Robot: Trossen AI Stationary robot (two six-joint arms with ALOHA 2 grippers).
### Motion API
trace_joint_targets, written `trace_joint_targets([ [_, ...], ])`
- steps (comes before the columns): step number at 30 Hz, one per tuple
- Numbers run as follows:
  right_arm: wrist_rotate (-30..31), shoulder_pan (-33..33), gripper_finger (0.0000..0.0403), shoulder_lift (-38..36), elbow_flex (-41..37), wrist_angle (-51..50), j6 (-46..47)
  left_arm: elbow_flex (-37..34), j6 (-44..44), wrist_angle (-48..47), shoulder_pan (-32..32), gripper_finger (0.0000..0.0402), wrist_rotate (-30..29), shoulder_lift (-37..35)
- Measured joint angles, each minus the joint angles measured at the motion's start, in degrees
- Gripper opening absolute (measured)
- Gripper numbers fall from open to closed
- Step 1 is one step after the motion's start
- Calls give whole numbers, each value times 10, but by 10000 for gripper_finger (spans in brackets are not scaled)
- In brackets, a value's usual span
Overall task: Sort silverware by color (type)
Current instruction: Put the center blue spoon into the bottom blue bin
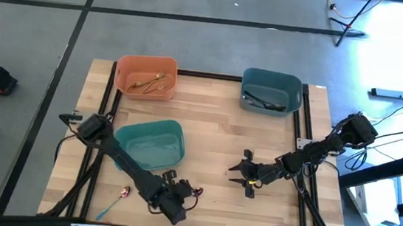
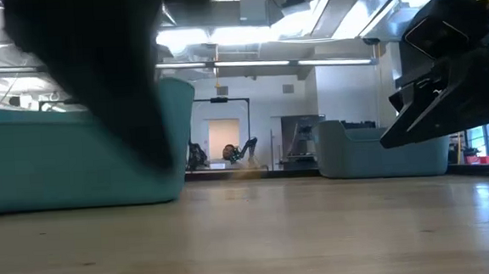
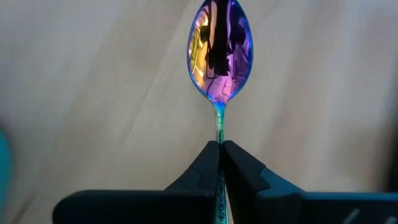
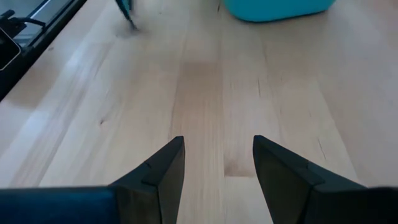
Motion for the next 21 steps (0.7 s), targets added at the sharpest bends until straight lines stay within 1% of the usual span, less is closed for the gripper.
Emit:
trace_joint_targets([
  [4, -9, 0, 179, 0, 0, 14, -17, 4, 32, -11, -9, 7, -31, -59],
  [8, -37, 0, 179, 0, 0, 28, -30, 4, 47, -54, -17, 8, -98, -131],
  [10, -46, 1, 179, 0, 0, 28, -30, 5, 48, -94, -23, 8, -138, -168],
  [13, -55, 1, 179, 0, 0, 28, -27, 5, 41, -179, -28, 8, -189, -206],
  [15, -57, 1, 179, 0, 0, 28, -27, 5, 15, -250, -27, 8, -217, -227],
  [18, -57, 0, 179, 0, 7, 25, -28, -1, -44, -357, -19, 8, -230, -250],
  [21, -57, 0, 179, 0, 11, 25, -39, -37, -90, -408, -3, 9, -210, -266],
])
